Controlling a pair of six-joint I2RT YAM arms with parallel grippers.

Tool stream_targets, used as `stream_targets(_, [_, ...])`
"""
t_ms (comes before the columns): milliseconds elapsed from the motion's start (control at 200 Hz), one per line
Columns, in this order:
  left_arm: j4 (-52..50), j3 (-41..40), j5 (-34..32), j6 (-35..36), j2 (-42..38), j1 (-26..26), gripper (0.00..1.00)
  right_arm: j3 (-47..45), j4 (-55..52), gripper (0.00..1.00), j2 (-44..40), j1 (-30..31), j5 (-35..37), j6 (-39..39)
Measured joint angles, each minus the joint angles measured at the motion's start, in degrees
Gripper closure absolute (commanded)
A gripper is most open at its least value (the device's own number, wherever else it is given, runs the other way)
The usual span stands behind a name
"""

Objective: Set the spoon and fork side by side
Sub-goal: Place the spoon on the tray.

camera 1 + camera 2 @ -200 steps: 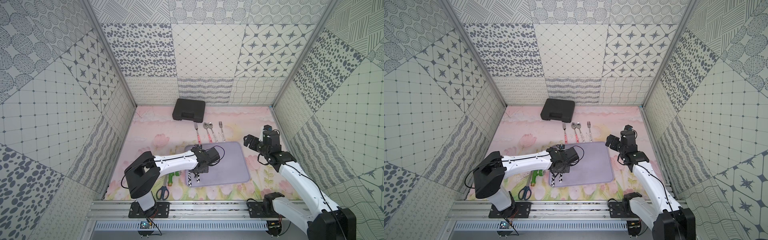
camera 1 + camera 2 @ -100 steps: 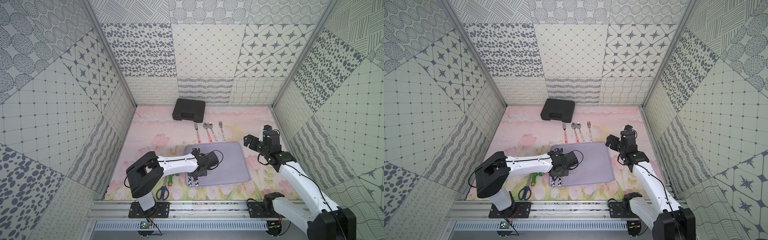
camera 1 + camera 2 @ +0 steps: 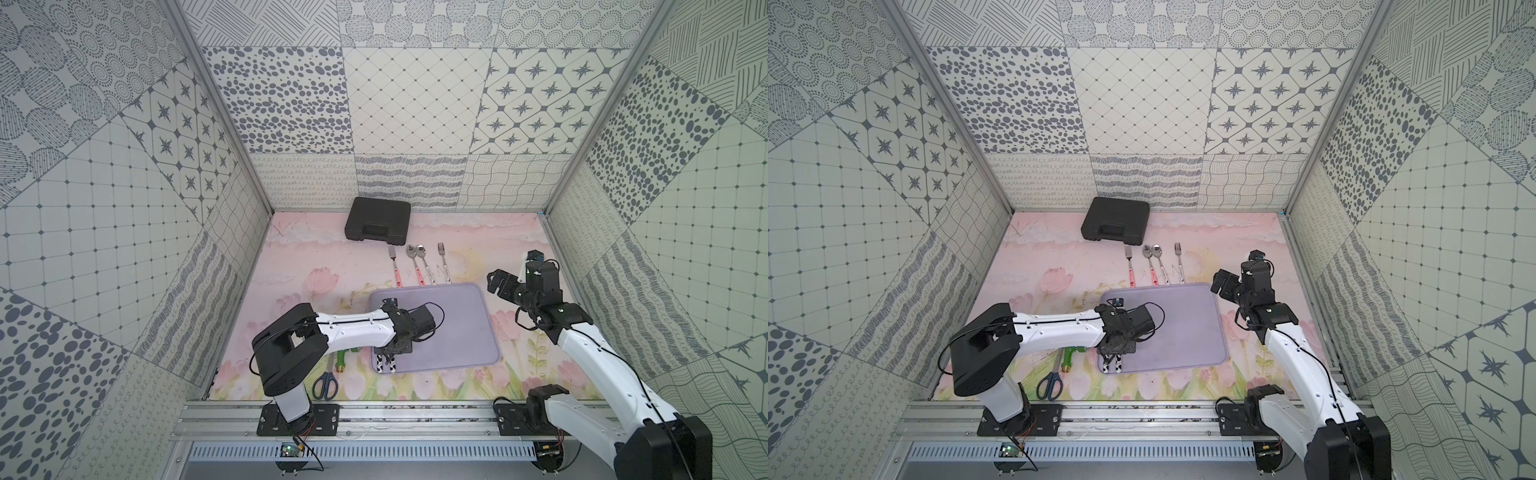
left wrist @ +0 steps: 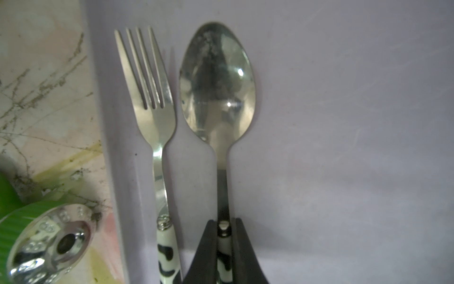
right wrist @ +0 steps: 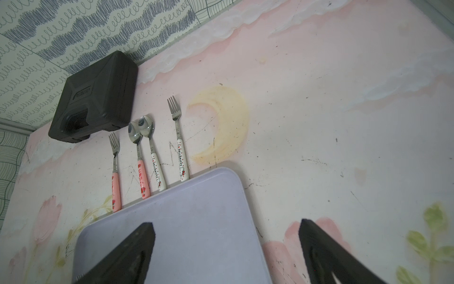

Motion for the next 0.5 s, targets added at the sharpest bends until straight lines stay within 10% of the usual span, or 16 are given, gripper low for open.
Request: stream_targets(500, [0.3,-0.4,-0.6,-1.5,0.1,0.0,1.0,0.0,0.0,0.03,0.0,0.0,0.0,0.0])
